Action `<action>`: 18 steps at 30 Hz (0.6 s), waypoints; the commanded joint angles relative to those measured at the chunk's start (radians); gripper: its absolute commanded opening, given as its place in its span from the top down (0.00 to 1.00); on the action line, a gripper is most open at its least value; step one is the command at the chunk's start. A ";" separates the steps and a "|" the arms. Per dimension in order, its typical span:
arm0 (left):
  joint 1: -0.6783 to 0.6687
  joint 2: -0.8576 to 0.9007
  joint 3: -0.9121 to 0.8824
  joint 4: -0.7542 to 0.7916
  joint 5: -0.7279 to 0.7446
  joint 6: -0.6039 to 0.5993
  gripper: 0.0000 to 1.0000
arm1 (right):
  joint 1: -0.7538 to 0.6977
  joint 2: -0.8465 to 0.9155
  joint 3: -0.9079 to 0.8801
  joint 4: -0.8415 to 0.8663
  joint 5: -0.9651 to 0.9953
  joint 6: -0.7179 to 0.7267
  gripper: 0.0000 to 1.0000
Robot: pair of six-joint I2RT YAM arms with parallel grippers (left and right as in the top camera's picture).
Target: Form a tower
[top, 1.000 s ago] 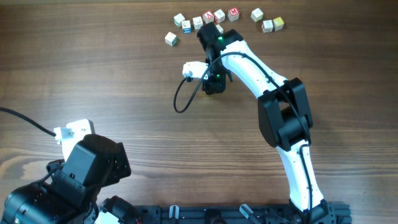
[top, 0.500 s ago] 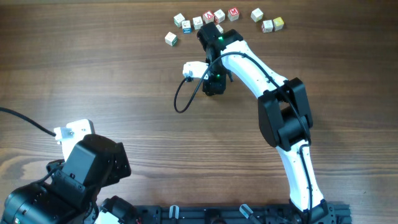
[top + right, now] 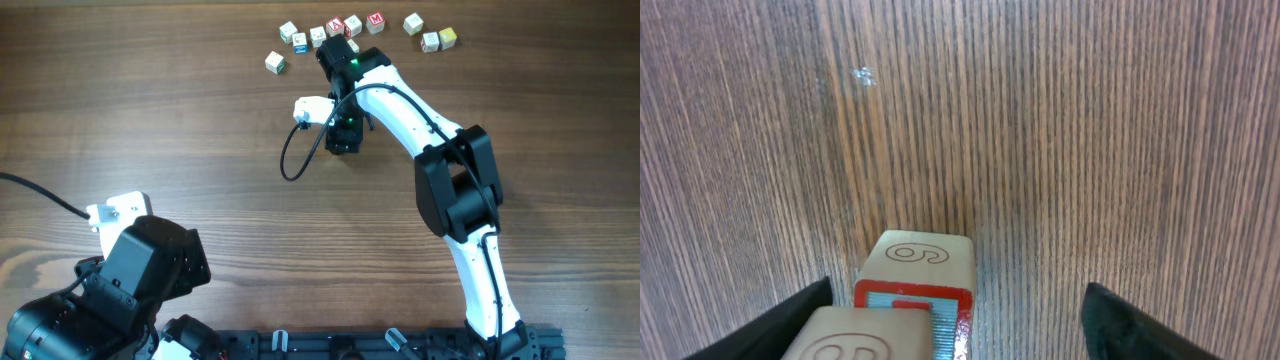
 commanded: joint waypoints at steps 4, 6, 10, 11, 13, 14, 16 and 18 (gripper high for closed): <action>0.005 -0.001 -0.001 0.002 -0.002 -0.010 0.00 | 0.024 -0.025 0.011 -0.009 0.010 0.006 0.00; 0.005 -0.001 -0.001 0.002 -0.002 -0.010 0.00 | 0.025 -0.028 0.011 -0.009 0.011 0.006 0.00; 0.005 -0.001 -0.001 0.002 -0.002 -0.010 0.00 | 0.025 -0.032 0.011 -0.010 0.011 0.009 0.00; 0.005 -0.001 -0.001 0.002 -0.002 -0.010 0.00 | 0.025 -0.032 0.011 -0.011 0.011 0.009 0.00; 0.005 -0.001 -0.001 0.002 -0.002 -0.010 0.00 | 0.025 -0.037 0.011 -0.010 0.016 0.009 0.00; 0.005 -0.001 -0.001 0.002 -0.002 -0.010 0.00 | 0.025 -0.040 0.011 -0.010 0.027 0.009 0.00; 0.005 -0.001 -0.001 0.002 -0.002 -0.010 0.00 | 0.025 -0.045 0.011 -0.012 0.054 0.009 0.01; 0.005 -0.001 -0.001 0.002 -0.002 -0.010 0.00 | 0.025 -0.053 0.011 -0.014 0.067 0.009 0.03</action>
